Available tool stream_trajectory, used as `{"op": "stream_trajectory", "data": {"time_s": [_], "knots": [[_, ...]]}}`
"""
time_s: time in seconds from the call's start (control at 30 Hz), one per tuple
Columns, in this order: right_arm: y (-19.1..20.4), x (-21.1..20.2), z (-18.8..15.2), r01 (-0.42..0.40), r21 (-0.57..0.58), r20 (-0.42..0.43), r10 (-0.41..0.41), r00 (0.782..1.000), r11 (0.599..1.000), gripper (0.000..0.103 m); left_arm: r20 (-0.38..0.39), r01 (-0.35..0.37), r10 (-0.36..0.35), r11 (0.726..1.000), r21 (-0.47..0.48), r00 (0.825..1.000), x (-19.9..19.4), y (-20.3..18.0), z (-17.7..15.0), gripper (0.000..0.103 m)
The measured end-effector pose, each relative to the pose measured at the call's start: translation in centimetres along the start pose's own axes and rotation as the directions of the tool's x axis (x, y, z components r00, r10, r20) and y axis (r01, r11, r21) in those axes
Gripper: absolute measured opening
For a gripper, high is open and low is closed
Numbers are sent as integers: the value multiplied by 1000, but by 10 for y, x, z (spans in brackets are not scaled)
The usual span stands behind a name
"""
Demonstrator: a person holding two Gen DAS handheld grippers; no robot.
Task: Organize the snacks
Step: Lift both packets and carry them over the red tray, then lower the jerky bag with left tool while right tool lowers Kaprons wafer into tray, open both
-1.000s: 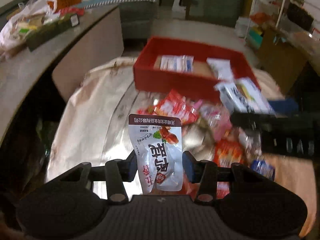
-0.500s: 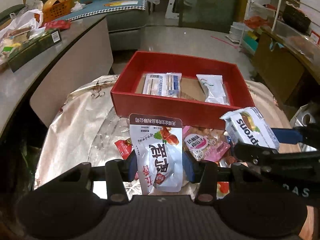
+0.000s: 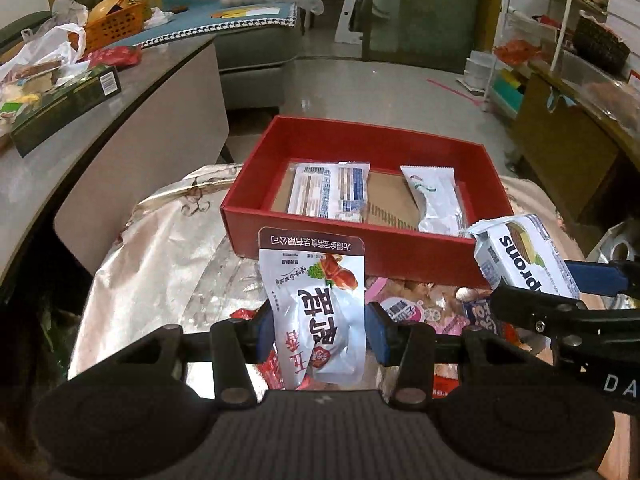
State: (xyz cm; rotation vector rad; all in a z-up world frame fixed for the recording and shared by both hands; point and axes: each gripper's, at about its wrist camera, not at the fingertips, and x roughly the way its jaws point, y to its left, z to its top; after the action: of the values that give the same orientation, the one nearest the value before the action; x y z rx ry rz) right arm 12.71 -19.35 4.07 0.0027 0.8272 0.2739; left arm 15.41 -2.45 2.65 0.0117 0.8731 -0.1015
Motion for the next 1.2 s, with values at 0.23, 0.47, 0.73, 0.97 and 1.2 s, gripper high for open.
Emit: {"op": "stream_trajectory", "data": {"time_s": [0.23, 0.47, 0.73, 0.97, 1.2], "knots": [[-8, 4, 9, 1, 30, 16, -1, 1000, 1000, 65, 16, 8, -8, 1000, -6, 1000, 4, -1, 11, 40], [-19, 8, 21, 8, 68, 38, -11, 999, 998, 65, 25, 10, -9, 1000, -29, 1000, 14, -1, 24, 40], [-30, 20, 32, 16, 103, 43, -20, 999, 995, 66, 36, 23, -22, 999, -39, 999, 27, -6, 42, 40], [-40, 38, 44, 22, 130, 32, -27, 999, 991, 66, 49, 12, -10, 999, -35, 999, 45, -15, 60, 40], [-43, 57, 54, 21, 142, 23, -25, 999, 990, 66, 52, 3, -1, 999, -39, 999, 62, -17, 74, 40]]}}
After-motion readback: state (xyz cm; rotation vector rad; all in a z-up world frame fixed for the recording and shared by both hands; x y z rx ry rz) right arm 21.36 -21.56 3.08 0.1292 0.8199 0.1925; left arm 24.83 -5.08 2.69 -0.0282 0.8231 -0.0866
